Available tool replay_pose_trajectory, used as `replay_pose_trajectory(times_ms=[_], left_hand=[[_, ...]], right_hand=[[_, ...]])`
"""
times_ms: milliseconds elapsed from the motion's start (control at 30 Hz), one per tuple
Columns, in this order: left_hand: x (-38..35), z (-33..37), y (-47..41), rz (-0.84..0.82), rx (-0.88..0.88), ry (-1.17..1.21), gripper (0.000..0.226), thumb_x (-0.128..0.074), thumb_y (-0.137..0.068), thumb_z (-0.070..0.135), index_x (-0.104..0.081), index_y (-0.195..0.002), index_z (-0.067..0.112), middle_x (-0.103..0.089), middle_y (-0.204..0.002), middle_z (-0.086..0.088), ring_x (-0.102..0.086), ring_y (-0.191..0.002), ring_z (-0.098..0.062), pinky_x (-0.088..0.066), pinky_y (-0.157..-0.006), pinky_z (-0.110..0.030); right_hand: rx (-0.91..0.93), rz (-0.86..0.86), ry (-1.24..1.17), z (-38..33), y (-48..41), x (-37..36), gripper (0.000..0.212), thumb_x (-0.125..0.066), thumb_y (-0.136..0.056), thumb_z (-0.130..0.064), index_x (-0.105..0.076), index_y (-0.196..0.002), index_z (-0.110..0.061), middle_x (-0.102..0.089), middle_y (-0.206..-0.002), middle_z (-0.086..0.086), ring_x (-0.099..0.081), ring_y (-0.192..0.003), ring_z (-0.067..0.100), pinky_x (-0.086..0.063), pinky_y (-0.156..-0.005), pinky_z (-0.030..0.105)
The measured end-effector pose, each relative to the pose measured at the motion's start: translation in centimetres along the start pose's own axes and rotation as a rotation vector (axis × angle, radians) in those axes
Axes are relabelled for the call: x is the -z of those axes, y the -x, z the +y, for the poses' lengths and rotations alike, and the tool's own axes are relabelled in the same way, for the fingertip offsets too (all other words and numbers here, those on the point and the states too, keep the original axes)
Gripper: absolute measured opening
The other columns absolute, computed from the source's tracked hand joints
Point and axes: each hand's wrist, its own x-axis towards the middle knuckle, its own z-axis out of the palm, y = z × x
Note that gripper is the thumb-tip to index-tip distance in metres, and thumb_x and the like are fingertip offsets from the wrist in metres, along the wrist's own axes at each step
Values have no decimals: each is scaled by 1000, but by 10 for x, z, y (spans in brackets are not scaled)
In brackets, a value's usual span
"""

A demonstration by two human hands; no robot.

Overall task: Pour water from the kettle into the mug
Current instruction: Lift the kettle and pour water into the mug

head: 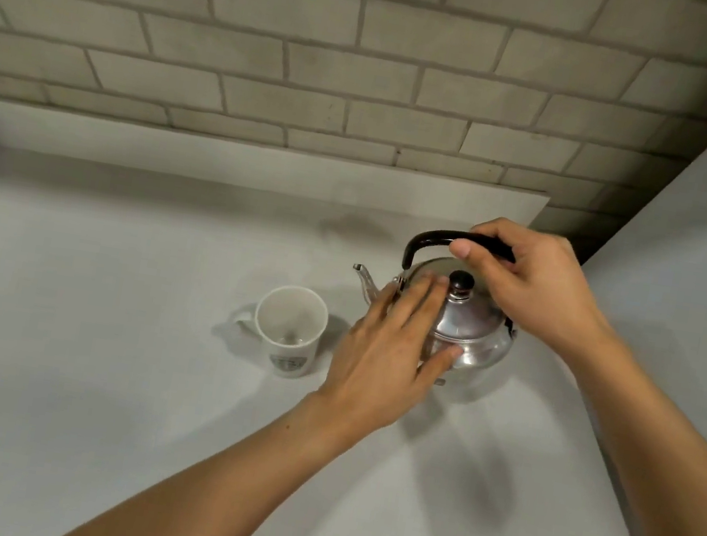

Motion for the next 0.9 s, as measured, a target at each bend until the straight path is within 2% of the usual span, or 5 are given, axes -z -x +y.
replay_pose_trajectory(times_ms=[133,433,567,700,900], left_hand=[[-1,0,7,-121,131,118,83,-42,-105,62,-11,-170,20,-9,-179,3,-4,-165,-28,-36,-122,-50],[15,1,13,-46,150,216,81,-45,-106,58,-15,-169,16,-15,-177,-1,-12,-165,-27,-34,-125,-45],[20,2,20,-4,189,292,81,-42,-105,60,-16,-168,17,-16,-177,-1,-20,-163,-26,-39,-122,-47],[18,2,27,21,228,472,79,-44,-107,58,-11,-169,24,-13,-177,4,-19,-163,-23,-36,-124,-48],[15,5,31,78,293,601,86,-35,-100,73,-12,-169,27,-13,-175,12,-21,-160,-4,-21,-119,-12]], right_hand=[[43,-18,27,-15,4,-2,33,-64,-96,-54,-76,-108,-26,-66,-79,-29,-63,-81,-18,-42,-68,-1],[176,-119,152,-60,-11,8,43,-58,-95,-60,-77,-109,-23,-64,-75,-24,-64,-76,-2,-37,-63,4],[276,-181,213,-81,-22,9,56,-52,-92,-64,-78,-111,-18,-75,-83,-6,-66,-72,12,-52,-70,27],[330,-268,301,-98,-30,6,53,-54,-93,-63,-78,-110,-19,-73,-76,-1,-64,-68,16,-49,-66,30],[351,-373,381,-123,-39,-1,51,-51,-93,-62,-77,-108,-21,-73,-83,-4,-62,-75,17,-54,-69,38]])
